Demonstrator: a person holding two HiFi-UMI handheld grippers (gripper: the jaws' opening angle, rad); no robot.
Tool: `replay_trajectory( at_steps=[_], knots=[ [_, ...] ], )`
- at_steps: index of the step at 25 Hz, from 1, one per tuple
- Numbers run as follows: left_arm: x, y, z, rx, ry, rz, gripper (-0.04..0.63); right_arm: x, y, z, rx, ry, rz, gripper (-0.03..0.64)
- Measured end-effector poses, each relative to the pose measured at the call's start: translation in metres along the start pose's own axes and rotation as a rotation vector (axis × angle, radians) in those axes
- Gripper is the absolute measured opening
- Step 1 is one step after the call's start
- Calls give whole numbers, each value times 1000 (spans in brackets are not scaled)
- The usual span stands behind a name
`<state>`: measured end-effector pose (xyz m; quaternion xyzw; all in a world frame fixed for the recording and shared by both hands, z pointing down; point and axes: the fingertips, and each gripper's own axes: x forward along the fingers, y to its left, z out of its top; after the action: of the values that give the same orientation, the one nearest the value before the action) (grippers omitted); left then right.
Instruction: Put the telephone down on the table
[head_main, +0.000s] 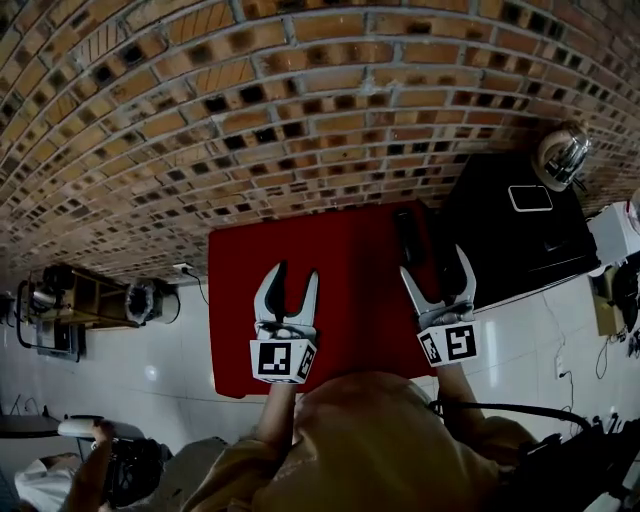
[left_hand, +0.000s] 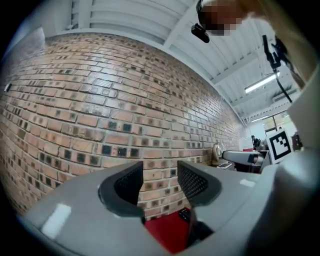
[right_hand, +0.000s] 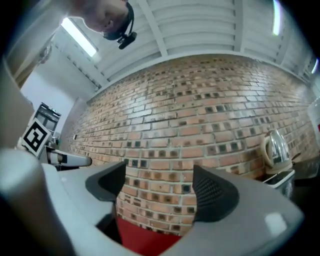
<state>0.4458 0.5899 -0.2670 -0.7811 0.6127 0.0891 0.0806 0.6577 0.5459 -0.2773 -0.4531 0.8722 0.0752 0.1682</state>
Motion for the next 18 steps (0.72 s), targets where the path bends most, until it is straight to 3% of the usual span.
replay_trajectory(
  at_steps=[4, 11, 16, 18],
  knots=[
    [-12, 7, 9, -13, -1, 40, 201, -10, 5, 16, 4, -30, -17, 391],
    [-20, 7, 8, 7, 22, 54, 201, -13, 12, 1, 8, 66, -27, 367],
    [-26, 5, 17, -76, 28, 47, 201, -16, 26, 1, 5, 75, -9, 361],
    [-26, 3, 22, -74, 25, 39, 201, -17, 26, 4, 6, 68, -8, 351]
  ],
)
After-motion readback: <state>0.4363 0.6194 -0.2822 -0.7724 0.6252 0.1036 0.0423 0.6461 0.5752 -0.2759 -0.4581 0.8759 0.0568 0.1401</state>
